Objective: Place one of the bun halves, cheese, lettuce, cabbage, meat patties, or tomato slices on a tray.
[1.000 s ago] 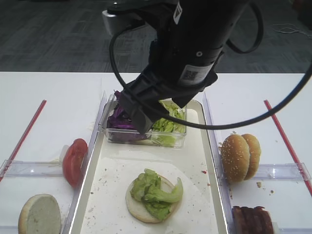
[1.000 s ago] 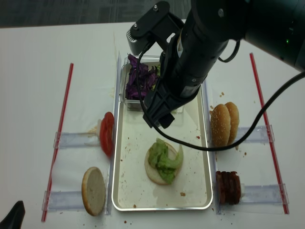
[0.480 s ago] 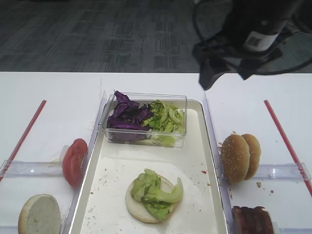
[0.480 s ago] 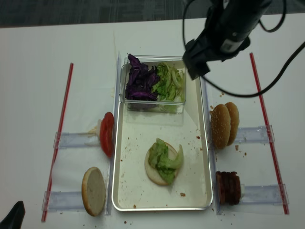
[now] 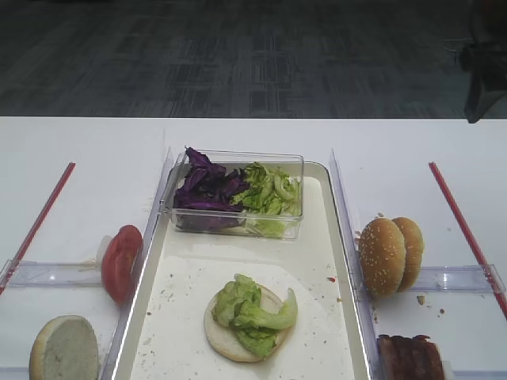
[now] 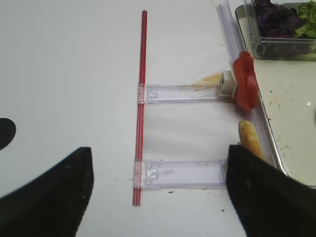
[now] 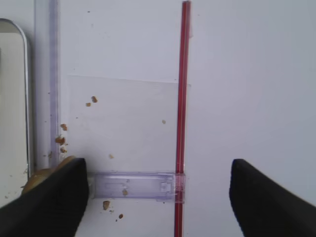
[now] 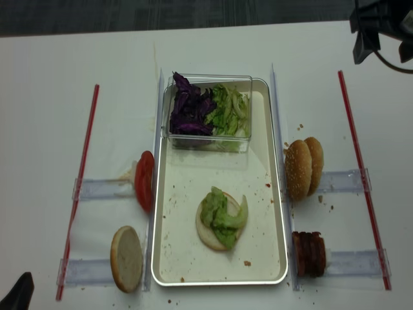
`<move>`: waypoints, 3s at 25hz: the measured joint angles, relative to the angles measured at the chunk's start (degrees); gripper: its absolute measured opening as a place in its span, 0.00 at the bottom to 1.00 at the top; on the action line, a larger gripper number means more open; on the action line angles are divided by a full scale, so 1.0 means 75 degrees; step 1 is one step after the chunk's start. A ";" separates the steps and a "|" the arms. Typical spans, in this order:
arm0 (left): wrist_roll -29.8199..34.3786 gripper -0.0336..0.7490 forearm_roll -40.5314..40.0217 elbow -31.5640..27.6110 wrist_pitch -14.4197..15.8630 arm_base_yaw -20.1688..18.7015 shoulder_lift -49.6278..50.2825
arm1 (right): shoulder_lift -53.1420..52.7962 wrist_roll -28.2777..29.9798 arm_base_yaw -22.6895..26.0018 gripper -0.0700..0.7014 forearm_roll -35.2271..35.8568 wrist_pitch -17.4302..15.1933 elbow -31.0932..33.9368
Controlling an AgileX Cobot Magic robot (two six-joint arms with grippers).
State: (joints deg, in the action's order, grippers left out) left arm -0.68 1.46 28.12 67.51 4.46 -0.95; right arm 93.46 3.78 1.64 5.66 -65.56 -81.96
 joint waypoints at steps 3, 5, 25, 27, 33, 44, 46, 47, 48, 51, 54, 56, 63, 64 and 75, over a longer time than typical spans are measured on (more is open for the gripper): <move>0.0000 0.74 0.0000 0.0000 0.0000 0.0000 0.0000 | 0.0000 0.0015 0.0207 0.89 -0.0016 -0.0020 0.0000; 0.0000 0.74 0.0000 0.0000 0.0000 0.0000 0.0000 | 0.0000 0.0081 0.0207 0.89 -0.0016 -0.0040 0.0000; 0.0000 0.74 0.0000 0.0000 0.0000 0.0000 0.0000 | -0.0653 0.0205 0.0207 0.89 0.0296 -0.0527 0.0690; 0.0000 0.74 0.0000 0.0000 0.0000 0.0000 0.0000 | -0.0976 0.0205 0.0207 0.89 0.0282 -0.0458 0.1329; 0.0000 0.74 0.0000 0.0000 0.0000 0.0000 0.0000 | -0.2470 0.0288 0.0207 0.88 0.0252 0.0210 0.3792; 0.0000 0.74 0.0000 0.0000 0.0000 0.0000 0.0000 | -0.5083 0.0293 0.0207 0.88 0.0008 0.0691 0.6627; 0.0000 0.74 0.0000 0.0000 0.0000 0.0000 0.0000 | -0.5517 0.0324 0.0207 0.88 -0.0048 0.0691 0.6849; 0.0000 0.74 0.0000 0.0000 0.0000 0.0000 0.0000 | -0.5769 0.0324 0.0207 0.88 -0.0099 0.0702 0.6961; 0.0000 0.74 0.0000 0.0000 0.0000 0.0000 0.0000 | -0.6017 0.0324 0.0207 0.88 -0.0173 0.0688 0.7044; 0.0000 0.74 0.0000 0.0000 0.0000 0.0000 0.0000 | -0.6680 0.0324 0.0207 0.88 -0.0244 0.0656 0.7114; 0.0000 0.74 0.0000 0.0000 0.0000 0.0000 0.0000 | -0.7227 0.0324 0.0207 0.88 -0.0254 0.0546 0.7190; 0.0000 0.74 0.0000 0.0000 0.0000 0.0000 0.0000 | -0.7534 0.0324 0.0207 0.88 -0.0260 0.0492 0.7207; 0.0000 0.74 0.0000 0.0000 0.0000 0.0000 0.0000 | -0.8645 0.0269 0.0207 0.88 -0.0273 0.0432 0.7207; 0.0000 0.74 0.0000 0.0000 0.0000 0.0000 0.0000 | -0.8829 0.0269 0.0207 0.88 -0.0273 0.0421 0.7207; 0.0000 0.74 0.0000 0.0000 0.0000 0.0000 0.0000 | -1.1660 0.0227 0.0207 0.88 -0.0292 0.0280 0.7220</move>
State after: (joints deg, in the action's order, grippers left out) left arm -0.68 1.46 28.12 67.51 4.46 -0.95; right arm 6.02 5.49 3.20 3.48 -63.46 -27.81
